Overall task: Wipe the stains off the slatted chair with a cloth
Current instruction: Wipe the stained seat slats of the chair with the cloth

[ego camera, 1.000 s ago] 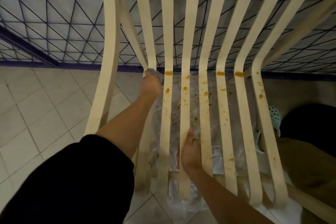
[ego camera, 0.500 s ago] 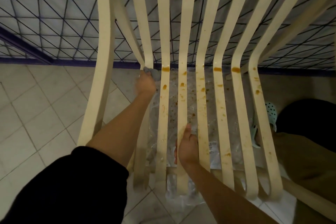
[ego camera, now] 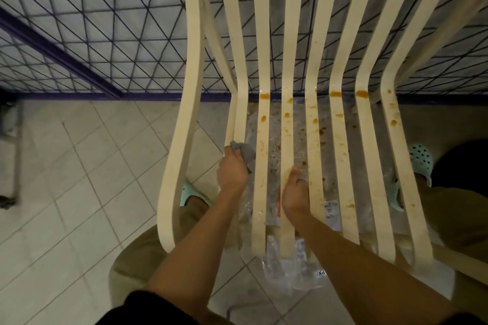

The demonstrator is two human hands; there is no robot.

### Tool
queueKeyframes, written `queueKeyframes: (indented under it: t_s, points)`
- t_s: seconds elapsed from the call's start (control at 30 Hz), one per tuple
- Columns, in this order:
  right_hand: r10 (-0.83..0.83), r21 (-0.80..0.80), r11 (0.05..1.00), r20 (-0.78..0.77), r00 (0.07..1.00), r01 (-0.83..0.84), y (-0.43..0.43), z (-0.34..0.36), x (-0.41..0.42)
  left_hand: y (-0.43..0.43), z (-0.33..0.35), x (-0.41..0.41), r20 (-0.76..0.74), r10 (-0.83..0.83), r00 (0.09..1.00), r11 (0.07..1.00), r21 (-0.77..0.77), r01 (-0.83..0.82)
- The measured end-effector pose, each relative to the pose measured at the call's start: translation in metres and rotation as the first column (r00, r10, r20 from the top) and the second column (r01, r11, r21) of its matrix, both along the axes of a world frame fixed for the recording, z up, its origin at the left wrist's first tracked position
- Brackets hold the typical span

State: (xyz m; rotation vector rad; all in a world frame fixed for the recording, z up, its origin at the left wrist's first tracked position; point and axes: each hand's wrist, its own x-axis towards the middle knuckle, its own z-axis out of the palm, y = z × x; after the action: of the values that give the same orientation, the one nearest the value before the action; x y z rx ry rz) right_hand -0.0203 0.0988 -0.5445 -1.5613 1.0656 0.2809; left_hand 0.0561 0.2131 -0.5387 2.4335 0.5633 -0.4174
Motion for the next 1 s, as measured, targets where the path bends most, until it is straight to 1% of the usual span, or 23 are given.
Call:
queueKeyframes:
  t_s: [0.07,0.13,0.23,0.33,0.43,0.53,0.63,0.7,0.77,0.9,1.0]
  points:
    - [-0.019,0.047,0.999,0.031,0.999,0.017,0.001,-0.018,-0.001,0.005,0.001,-0.017,0.014,-0.006,1.000,1.000,-0.020,0.007]
    - [-0.021,0.047,0.999,0.015,1.000,0.020,0.000,-0.036,-0.002,0.010,0.002,-0.037,0.039,-0.019,0.999,0.999,-0.036,0.021]
    - [0.011,0.071,0.997,0.023,1.000,-0.013,0.000,-0.035,-0.003,0.015,0.008,-0.068,0.063,-0.039,0.997,0.999,-0.025,0.041]
    - [0.001,0.082,0.997,0.046,0.999,-0.005,-0.001,-0.037,-0.002,0.018,0.010,-0.094,0.091,-0.090,0.992,0.996,0.031,0.088]
    - [-0.022,0.098,0.995,0.032,0.999,0.019,0.000,-0.048,-0.002,0.018,0.009,-0.100,0.084,-0.160,0.984,0.980,0.136,0.148]
    - [-0.013,0.103,0.995,0.022,1.000,0.011,0.000,-0.054,-0.002,0.013,0.008,-0.091,0.031,-0.205,0.978,0.953,0.235,0.192]
    - [0.003,0.112,0.994,0.041,0.999,-0.008,-0.001,-0.043,-0.004,0.010,0.007,-0.076,0.018,-0.237,0.971,0.934,0.279,0.223]
    - [0.017,0.088,0.996,0.063,0.998,-0.023,-0.001,-0.029,-0.004,0.007,0.005,-0.059,0.024,-0.251,0.968,0.928,0.289,0.234]
    - [0.014,0.078,0.997,0.052,0.999,-0.018,-0.001,-0.024,-0.004,0.002,0.000,-0.037,0.039,-0.266,0.963,0.926,0.287,0.244]
    - [0.014,0.095,0.995,0.034,0.999,-0.018,-0.001,-0.020,-0.003,-0.009,-0.006,0.011,0.055,-0.280,0.959,0.923,0.292,0.253]
    - [-0.011,0.122,0.992,0.042,0.999,0.006,-0.001,-0.021,-0.002,-0.020,-0.009,0.048,0.036,-0.272,0.962,0.924,0.289,0.251]
